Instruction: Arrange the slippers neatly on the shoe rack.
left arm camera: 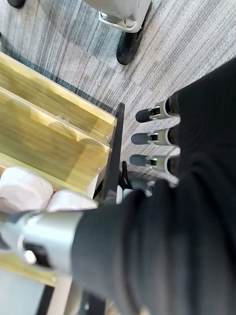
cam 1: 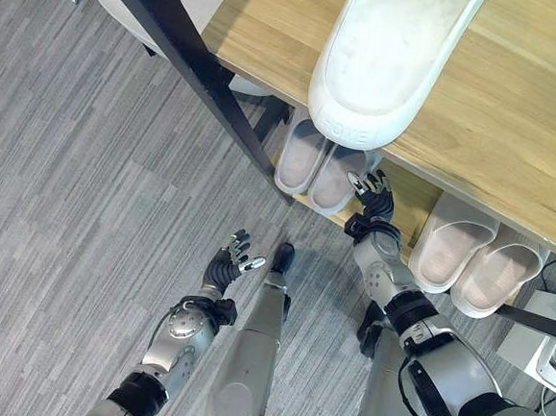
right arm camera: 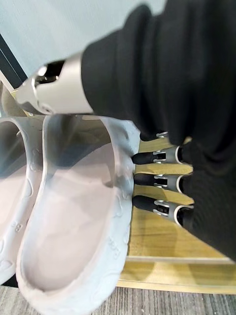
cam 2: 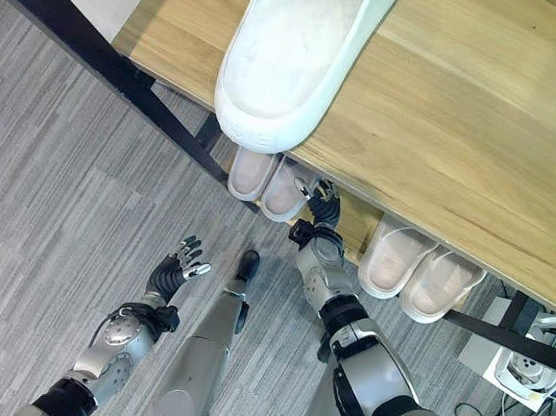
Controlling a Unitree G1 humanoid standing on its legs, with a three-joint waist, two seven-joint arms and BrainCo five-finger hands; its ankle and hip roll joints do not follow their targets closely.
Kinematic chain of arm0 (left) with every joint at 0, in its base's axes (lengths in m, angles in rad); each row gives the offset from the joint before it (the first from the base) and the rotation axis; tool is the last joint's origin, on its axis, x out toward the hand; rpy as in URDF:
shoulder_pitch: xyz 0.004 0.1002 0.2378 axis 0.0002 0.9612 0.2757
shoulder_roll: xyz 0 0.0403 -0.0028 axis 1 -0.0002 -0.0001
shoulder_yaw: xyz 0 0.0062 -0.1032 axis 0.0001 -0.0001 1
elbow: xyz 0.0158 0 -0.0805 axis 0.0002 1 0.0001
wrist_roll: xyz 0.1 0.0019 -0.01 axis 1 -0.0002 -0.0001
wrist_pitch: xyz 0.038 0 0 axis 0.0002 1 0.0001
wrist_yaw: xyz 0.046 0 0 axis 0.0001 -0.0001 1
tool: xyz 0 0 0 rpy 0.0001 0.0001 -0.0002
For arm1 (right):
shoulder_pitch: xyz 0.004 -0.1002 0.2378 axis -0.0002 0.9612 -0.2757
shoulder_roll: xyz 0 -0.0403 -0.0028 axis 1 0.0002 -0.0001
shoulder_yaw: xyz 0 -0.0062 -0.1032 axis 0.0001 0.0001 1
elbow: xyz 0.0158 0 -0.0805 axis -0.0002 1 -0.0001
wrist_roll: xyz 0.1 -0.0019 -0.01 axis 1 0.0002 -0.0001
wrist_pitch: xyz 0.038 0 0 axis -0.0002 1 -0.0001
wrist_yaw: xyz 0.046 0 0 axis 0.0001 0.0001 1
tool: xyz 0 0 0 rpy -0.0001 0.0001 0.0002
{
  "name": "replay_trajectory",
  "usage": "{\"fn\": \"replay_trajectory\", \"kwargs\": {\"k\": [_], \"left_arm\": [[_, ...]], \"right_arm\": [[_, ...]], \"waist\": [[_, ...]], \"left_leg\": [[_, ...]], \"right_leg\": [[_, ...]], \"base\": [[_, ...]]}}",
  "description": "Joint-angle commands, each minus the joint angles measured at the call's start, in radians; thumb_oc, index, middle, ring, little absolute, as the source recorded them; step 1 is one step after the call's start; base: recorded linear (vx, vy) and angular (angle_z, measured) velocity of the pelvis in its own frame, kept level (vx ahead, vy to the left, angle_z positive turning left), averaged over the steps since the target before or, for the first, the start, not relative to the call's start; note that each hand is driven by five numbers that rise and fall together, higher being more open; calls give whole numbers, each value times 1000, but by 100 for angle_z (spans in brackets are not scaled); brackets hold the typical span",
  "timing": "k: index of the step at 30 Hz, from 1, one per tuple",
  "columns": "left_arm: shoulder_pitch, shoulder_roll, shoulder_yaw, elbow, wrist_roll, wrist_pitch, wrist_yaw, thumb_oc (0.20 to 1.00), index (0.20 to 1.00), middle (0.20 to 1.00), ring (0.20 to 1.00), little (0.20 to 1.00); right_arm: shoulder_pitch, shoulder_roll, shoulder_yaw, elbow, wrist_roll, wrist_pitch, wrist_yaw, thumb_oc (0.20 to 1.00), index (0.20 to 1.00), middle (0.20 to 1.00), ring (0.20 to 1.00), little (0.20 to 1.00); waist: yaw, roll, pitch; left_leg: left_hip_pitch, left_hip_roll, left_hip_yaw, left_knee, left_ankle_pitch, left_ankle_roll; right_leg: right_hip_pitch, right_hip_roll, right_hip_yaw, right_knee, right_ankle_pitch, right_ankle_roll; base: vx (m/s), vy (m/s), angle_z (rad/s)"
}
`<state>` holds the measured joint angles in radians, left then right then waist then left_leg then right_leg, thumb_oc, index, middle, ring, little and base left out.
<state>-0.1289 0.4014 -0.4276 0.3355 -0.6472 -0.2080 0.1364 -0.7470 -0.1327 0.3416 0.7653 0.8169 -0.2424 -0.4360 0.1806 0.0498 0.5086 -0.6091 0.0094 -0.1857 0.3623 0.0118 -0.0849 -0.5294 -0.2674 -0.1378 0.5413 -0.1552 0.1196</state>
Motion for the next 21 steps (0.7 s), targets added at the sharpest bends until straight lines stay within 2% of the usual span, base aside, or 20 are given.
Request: {"fn": "replay_trajectory", "kwargs": {"k": [1,5,9,10,11,13,14,16,17,21], "left_arm": [[-22,30,-1,-51,31,-26,-23,1000,1000,1000,1000,1000],[-20,24,11,-51,35,-24,-27,1000,1000,1000,1000,1000],[-19,19,33,-50,37,-16,-40,1000,1000,1000,1000,1000],[-21,19,36,-44,41,-9,-50,1000,1000,1000,1000,1000],[-17,21,37,-34,50,-1,-64,1000,1000,1000,1000,1000],[2,32,64,13,78,7,-82,1000,1000,1000,1000,1000],[2,32,64,13,78,7,-82,1000,1000,1000,1000,1000],[25,25,104,78,90,12,-96,1000,1000,1000,1000,1000],[25,25,104,78,90,12,-96,1000,1000,1000,1000,1000],[21,23,114,129,157,15,-119,1000,1000,1000,1000,1000]], "right_arm": [[-47,-12,-29,-107,-19,-47,62,1000,1000,1000,1000,1000],[12,-43,-10,-162,-109,-20,63,1000,1000,1000,1000,1000],[130,-66,15,-239,-125,8,128,1000,1000,1000,1000,1000],[165,-72,15,-263,-118,12,149,1000,1000,1000,1000,1000],[203,-79,15,-281,-121,17,169,1000,1000,1000,1000,1000],[312,-87,31,-337,-123,37,235,1000,1000,1000,1000,1000],[312,-87,31,-337,-123,37,235,1000,1000,1000,1000,1000],[413,-98,54,-359,-117,65,318,1000,1000,1000,1000,1000],[413,-98,54,-359,-117,65,318,1000,1000,1000,1000,1000],[521,-134,63,-384,-135,95,406,1000,1000,1000,1000,1000]], "waist": [[41,0,11],[33,-13,7],[14,-31,4],[6,-35,-1],[0,-42,-7],[-24,-60,-41],[-24,-60,-41],[-54,-82,-105],[-55,-82,-107],[-96,-95,-191]], "left_leg": [[22,0,7,72,-157,25],[48,6,8,68,-160,23],[96,17,11,43,-157,19],[101,18,10,18,-121,19],[119,22,12,2,-118,18],[195,36,34,-75,-98,10],[196,36,34,-76,-98,10],[289,61,70,-176,-63,6],[287,61,69,-179,-61,7],[393,80,111,-304,-17,7]], "right_leg": [[119,-1,9,-32,-73,2],[148,1,5,-41,-73,2],[190,5,1,-73,-62,4],[194,6,-3,-98,-27,4],[211,8,-7,-119,-18,8],[269,21,-7,-205,21,17],[270,21,-7,-206,22,17],[337,34,-6,-316,80,29],[335,34,-7,-318,82,29],[415,34,-8,-434,137,47]], "base": [[12,-27,4],[1,-23,4],[-25,-8,0],[-69,-1,-1],[-61,11,0],[49,-5,-4],[93,3,-16],[122,0,-44],[105,-11,-54],[124,-3,-15]]}}
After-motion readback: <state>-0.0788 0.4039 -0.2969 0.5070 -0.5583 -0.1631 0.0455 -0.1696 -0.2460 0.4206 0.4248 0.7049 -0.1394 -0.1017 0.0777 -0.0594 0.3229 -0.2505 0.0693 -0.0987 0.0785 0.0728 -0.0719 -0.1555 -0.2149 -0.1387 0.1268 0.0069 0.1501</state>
